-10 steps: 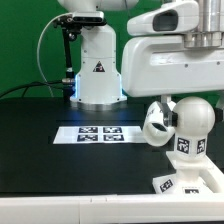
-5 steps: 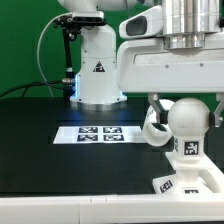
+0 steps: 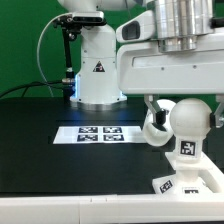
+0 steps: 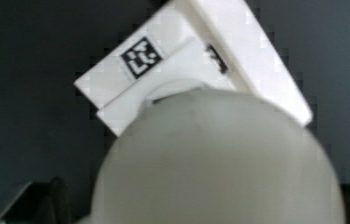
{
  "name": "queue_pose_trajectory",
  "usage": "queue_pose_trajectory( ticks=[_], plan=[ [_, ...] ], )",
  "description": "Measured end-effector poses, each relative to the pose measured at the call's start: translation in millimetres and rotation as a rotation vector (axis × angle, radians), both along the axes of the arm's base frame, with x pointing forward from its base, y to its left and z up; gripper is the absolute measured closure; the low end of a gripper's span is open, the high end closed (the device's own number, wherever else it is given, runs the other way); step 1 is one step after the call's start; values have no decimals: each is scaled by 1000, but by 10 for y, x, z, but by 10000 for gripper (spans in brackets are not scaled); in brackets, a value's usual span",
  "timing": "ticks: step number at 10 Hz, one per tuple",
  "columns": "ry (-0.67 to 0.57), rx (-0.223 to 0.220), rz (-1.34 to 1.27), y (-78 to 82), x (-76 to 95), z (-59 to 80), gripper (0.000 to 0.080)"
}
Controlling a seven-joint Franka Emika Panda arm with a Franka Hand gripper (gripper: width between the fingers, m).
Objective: Assemble lamp
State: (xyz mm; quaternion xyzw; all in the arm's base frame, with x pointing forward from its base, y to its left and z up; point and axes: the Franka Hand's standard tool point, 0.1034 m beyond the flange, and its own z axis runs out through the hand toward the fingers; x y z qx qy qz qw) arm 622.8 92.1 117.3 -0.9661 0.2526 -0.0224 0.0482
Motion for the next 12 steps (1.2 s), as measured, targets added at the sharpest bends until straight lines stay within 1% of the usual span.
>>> queue_pose_trajectory(
  ticks=[1, 2, 5, 6, 7, 8, 9, 10, 11, 12],
  plan=[
    [4, -22, 181, 65, 1, 10, 108],
    [16, -24, 293, 94, -12, -8, 101],
    [-3, -35, 492, 76, -4, -16, 101],
    [-10, -45, 596, 72, -4, -18, 101],
    [-16, -82, 798, 63, -5, -24, 101],
    [-21, -106, 1026, 58, -12, -49, 101],
    [-24, -106, 1065, 59, -14, -54, 101],
    [-22, -105, 1040, 59, -14, -54, 113],
    [-22, -105, 1031, 58, -14, -53, 226],
    [-21, -104, 1027, 58, -14, -53, 226]
  ],
)
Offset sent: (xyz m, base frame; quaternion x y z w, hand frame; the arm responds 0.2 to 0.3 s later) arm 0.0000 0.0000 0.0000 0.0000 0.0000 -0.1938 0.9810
